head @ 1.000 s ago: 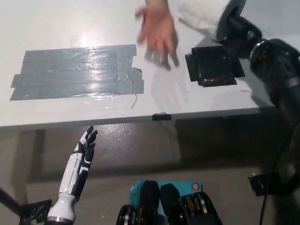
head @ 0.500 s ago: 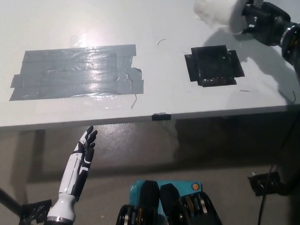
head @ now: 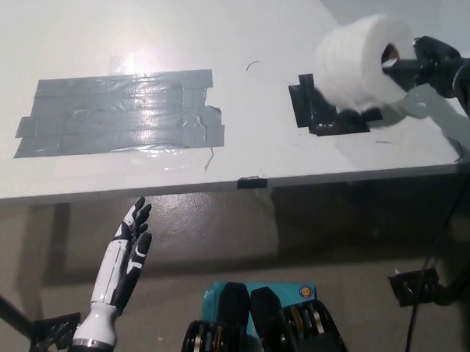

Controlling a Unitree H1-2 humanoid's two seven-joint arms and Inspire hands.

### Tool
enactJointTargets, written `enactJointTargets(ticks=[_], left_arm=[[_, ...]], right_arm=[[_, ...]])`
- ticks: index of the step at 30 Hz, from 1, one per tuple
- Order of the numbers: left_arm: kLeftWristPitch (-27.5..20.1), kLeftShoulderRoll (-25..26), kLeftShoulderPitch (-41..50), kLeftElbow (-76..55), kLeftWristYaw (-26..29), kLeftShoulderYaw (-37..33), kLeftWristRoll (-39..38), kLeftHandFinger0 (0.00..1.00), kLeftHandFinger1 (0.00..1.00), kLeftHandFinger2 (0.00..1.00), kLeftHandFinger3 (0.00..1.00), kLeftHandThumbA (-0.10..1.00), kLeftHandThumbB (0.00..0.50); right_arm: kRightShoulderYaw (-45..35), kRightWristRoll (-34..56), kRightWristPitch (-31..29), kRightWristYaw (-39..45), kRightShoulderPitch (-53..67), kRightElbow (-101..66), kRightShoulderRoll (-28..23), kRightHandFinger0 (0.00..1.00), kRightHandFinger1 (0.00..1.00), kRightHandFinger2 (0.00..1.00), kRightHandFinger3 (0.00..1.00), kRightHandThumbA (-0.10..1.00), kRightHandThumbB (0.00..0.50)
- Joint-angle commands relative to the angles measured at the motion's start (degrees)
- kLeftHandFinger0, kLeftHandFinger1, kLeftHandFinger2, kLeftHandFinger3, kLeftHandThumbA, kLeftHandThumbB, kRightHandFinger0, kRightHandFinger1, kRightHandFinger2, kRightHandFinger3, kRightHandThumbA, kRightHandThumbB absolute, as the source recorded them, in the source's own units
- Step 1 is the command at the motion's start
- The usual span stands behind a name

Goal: A person hands over a roll of toilet paper to the robot , and the robot inserts its right thumb into the hole in the centre to grab the roll, and then places it on the balck area on the desk.

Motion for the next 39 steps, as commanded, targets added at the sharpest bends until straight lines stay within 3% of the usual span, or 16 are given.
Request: enactJointTargets(ticks=[1, 6, 8, 11, 12, 13, 14, 16, 18, 19, 22, 25, 26, 28, 31, 39], left_arm=[[-2.11, 0.72, -1.47, -0.33, 0.49, 0.34, 0.55, 1.0, 1.0, 1.0, 1.0, 1.0, 0.154], [-1.65, 0.71, -1.36, -0.8, 0.38, 0.24, 0.68, 1.0, 1.0, 1.0, 1.0, 1.0, 0.15], [-1.75, 0.69, -1.36, -0.78, 0.37, 0.24, 0.61, 1.0, 1.0, 1.0, 1.0, 1.0, 0.15], [-2.14, 0.83, -1.47, -0.43, 0.41, 0.2, 0.78, 1.0, 1.0, 1.0, 1.0, 1.0, 0.158], [-1.92, 0.86, -1.44, -0.52, 0.4, 0.18, 0.88, 1.0, 1.0, 1.0, 1.0, 1.0, 0.159], [-1.57, 0.78, -1.34, -0.79, 0.42, 0.19, 0.91, 1.0, 1.0, 1.0, 1.0, 1.0, 0.159], [-1.45, 0.71, -1.29, -0.93, 0.48, 0.21, 0.94, 1.0, 1.0, 1.0, 1.0, 1.0, 0.158], [-1.57, 0.52, -1.36, -0.79, 0.58, 0.18, 0.94, 1.0, 1.0, 1.0, 1.0, 1.0, 0.158], [-1.71, 0.49, -1.26, -0.75, 0.68, 0.24, 0.94, 1.0, 1.0, 1.0, 1.0, 1.0, 0.157], [-1.98, 0.57, -1.29, -0.74, 0.82, 0.25, 1.17, 1.0, 1.0, 1.0, 1.0, 1.0, 0.149], [-1.92, 0.64, -1.49, -0.75, 0.63, 0.22, 1.05, 1.0, 1.0, 1.0, 1.0, 1.0, 0.149], [-2.05, 0.75, -1.62, -0.56, 0.63, 0.17, 1.22, 1.0, 1.0, 1.0, 1.0, 1.0, 0.152], [-1.89, 0.75, -1.62, -0.62, 0.59, 0.17, 1.24, 1.0, 1.0, 1.0, 1.0, 1.0, 0.161], [-1.48, 0.74, -1.55, -0.86, 0.64, 0.16, 1.47, 1.0, 1.0, 1.0, 1.0, 1.0, 0.169], [-1.37, 0.68, -1.35, -1.07, 0.63, 0.22, 1.43, 1.0, 1.0, 1.0, 1.0, 1.0, 0.158], [-1.8, 0.4, -1.45, -0.79, 0.86, 0.3, 1.53, 1.0, 1.0, 1.0, 1.0, 0.99, 0.151]], right_arm=[[2.59, -3.23, -4.84, 2.65, -4.44, -0.97, -1.77, 0.15, 0.52, 0.86, 0.82, -0.1, 0.199], [5.31, -5.19, -4.46, 4.52, -5.07, -1.35, -2.42, 0.2, 0.59, 0.83, 0.92, -0.1, 0.191], [6.84, -6.48, -5.3, 5.04, -5.3, -1.45, -2.74, 0.28, 0.68, 0.89, 0.94, -0.1, 0.195], [10.04, -9.05, -6.15, 5.99, -5.9, -1.78, -3.09, 0.25, 0.64, 0.7, 0.98, -0.1, 0.183], [12.43, -11.12, -6.28, 7.03, -6.53, -1.94, -3.17, 0.34, 0.76, 0.83, 1.0, -0.1, 0.215], [14.1, -12.4, -5.79, 8.15, -7.11, -2.35, -3.16, 0.55, 0.91, 0.94, 1.0, -0.02, 0.236], [14.65, -12.46, -5.5, 8.96, -7.37, -2.66, -3.16, 0.62, 0.88, 0.83, 1.0, 0.05, 0.239], [15.68, -12.07, -3.46, 12.96, -8.75, -2.38, -2.91, 0.59, 0.77, 0.84, 1.0, 0.22, 0.3], [17.4, -13.04, -3.08, 16.01, -9.76, -2.12, -2.65, 0.66, 0.73, 0.89, 1.0, 0.32, 0.337], [18.75, -13.82, -3.75, 18.42, -10.47, -2.08, -2.54, 1.0, 1.0, 1.0, 1.0, 0.38, 0.32], [19.86, -14.07, -4.21, 21.2, -11.35, -2.15, -2.55, 1.0, 1.0, 1.0, 1.0, 0.41, 0.302], [20.01, -14.09, -2.81, 21.56, -12.26, -2.67, -2.37, 1.0, 1.0, 1.0, 1.0, 0.46, 0.33], [20.06, -14.34, -3.12, 20.68, -12.9, -2.6, -2.29, 1.0, 1.0, 1.0, 1.0, 0.55, 0.357], [19.4, -13.93, -5.33, 19.71, -13.4, -2.62, -2.32, 1.0, 1.0, 1.0, 1.0, 0.54, 0.346], [18.85, -14.09, -4.21, 17.43, -14.29, -2.79, -1.86, 1.0, 1.0, 1.0, 1.0, 0.55, 0.393], [14.93, -12.96, 0.43, 13.08, -16.85, -3.97, -1.03, 1.0, 1.0, 1.0, 1.0, 0.57, 0.371]])
